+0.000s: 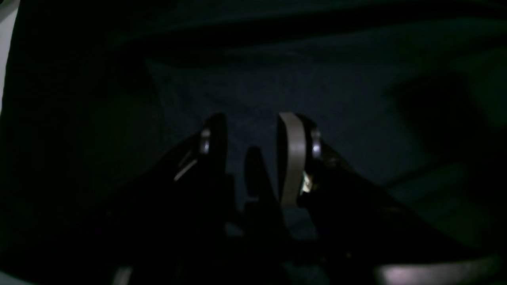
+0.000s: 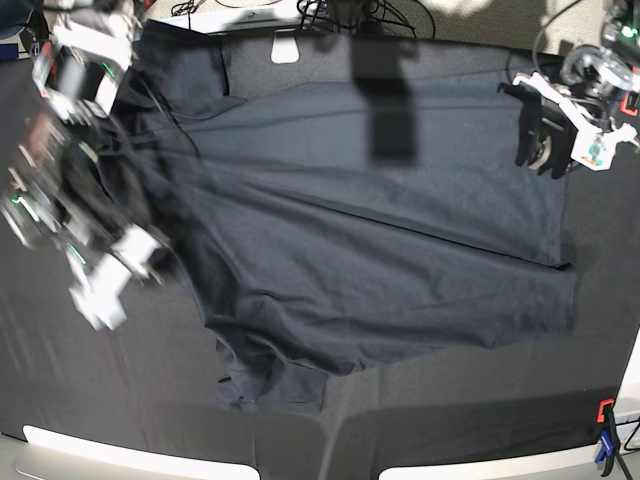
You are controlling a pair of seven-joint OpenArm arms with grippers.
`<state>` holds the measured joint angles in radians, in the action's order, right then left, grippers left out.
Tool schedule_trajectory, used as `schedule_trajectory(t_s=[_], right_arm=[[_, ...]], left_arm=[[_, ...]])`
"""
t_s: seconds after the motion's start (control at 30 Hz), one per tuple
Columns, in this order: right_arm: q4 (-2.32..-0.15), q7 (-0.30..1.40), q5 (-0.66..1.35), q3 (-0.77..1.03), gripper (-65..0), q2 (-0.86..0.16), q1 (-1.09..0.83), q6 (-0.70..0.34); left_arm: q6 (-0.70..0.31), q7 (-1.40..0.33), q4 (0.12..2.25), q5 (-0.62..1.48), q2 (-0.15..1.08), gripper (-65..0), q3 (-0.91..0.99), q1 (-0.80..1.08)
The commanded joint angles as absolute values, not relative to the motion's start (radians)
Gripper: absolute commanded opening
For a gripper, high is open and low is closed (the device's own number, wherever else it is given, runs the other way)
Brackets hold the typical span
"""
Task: Layout the t-shirt on the table in an organized manner, then fold the t-shirt properly
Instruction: 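Raise both grippers off the shirt and move them to the collar, then lower the right gripper onto the shirt body and drag it across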
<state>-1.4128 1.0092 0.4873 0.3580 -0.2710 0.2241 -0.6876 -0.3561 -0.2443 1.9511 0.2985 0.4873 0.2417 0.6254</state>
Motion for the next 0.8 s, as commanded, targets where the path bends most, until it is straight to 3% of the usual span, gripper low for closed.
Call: schedule_trajectory(t_s=[0.0, 0.1, 0.23, 0.53, 0.63, 0.77], right_arm=[[-1.416, 0.981, 0.464, 0.343, -45.8, -0.273, 0.273, -0.666], [-1.319, 0.964, 0.385, 0.303, -45.4, -0.25, 0.349, -0.64], [-1.089, 0.918, 0.339, 0.302, -38.0, -0.248, 0.459, -0.638], [-0.758, 0.874, 0.253, 0.302, -37.9, -0.248, 0.589, -0.638], [-0.696, 0.922, 0.296, 0.302, -37.9, -0.241, 0.589, -0.647], [-0.698, 1.029, 0.508, 0.302, -38.1, -0.236, 0.588, -0.698]], left_arm=[[-0.353, -0.212, 1.968, 0.308, 0.491, -45.6, 0.248, 0.627], [-0.353, -0.208, 1.968, 0.308, 0.477, -45.6, 0.248, 0.627], [-0.353, -0.208, 1.968, 0.305, 0.477, -45.6, 0.248, 0.627], [-0.353, -0.199, 1.968, 0.305, 0.477, -45.6, 0.248, 0.626], [-0.353, -0.184, 1.968, 0.305, 0.477, -45.6, 0.248, 0.626], [-0.353, -0.178, 1.968, 0.305, 0.477, -45.6, 0.248, 0.626]])
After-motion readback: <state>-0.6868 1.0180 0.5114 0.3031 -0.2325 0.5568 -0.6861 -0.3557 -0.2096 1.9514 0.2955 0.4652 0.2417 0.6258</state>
